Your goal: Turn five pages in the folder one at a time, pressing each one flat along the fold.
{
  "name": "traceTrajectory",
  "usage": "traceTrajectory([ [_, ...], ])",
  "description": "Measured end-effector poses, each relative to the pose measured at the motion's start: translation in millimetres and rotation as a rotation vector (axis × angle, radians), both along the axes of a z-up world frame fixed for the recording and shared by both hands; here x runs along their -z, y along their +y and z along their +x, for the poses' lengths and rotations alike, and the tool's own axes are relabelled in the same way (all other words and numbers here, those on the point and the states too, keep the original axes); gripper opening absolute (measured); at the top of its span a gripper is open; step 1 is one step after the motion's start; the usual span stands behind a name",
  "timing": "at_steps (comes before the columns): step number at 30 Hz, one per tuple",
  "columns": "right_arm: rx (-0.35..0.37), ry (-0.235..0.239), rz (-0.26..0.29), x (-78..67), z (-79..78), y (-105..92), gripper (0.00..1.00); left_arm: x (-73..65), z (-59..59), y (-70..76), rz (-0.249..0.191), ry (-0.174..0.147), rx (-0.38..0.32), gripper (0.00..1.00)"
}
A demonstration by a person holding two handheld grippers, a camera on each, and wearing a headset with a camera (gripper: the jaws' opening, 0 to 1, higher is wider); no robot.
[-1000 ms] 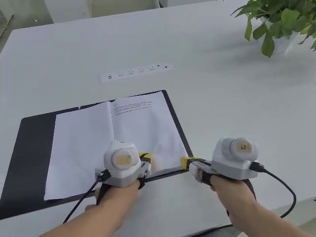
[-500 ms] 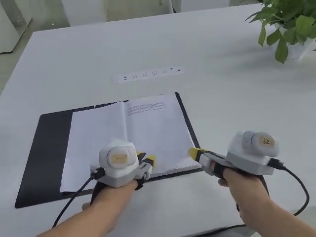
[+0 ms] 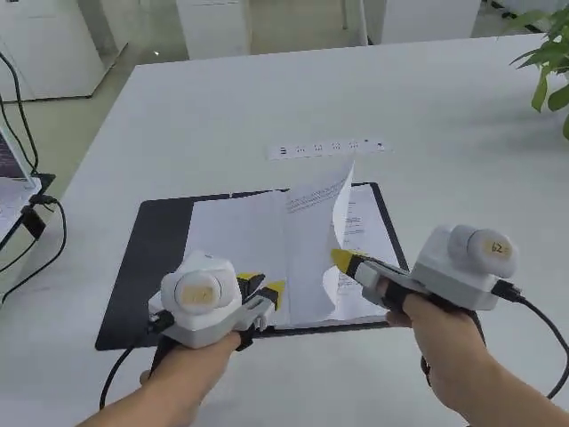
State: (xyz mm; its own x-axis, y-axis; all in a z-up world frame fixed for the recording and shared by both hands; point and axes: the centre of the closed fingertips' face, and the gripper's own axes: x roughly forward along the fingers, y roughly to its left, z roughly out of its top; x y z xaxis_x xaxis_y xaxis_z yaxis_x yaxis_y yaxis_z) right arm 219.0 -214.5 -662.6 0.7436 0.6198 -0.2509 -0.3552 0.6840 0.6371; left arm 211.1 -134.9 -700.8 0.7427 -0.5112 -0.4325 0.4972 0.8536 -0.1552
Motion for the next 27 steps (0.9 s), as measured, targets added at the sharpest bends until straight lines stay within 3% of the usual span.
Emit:
traceTrajectory([
  [7,-0.079,-0.007,-0.016,-2.8,-0.9,54.9,0.00,-7.8,-9.0,59.9,0.009,-0.023,-0.077,0.17],
  [14,-0.147,0.002,-0.036,2.2,-3.7,98.3,0.00,-8.8,-20.4,105.4,0.003,-0.029,-0.146,0.16],
  [20,-0.202,0.032,-0.073,18.1,-4.5,133.8,0.00,-12.9,-26.4,130.8,-0.002,-0.037,-0.186,0.16],
  [27,-0.245,0.076,-0.119,43.5,-6.2,170.7,0.00,-12.6,-34.0,155.1,0.023,-0.035,-0.207,0.16],
])
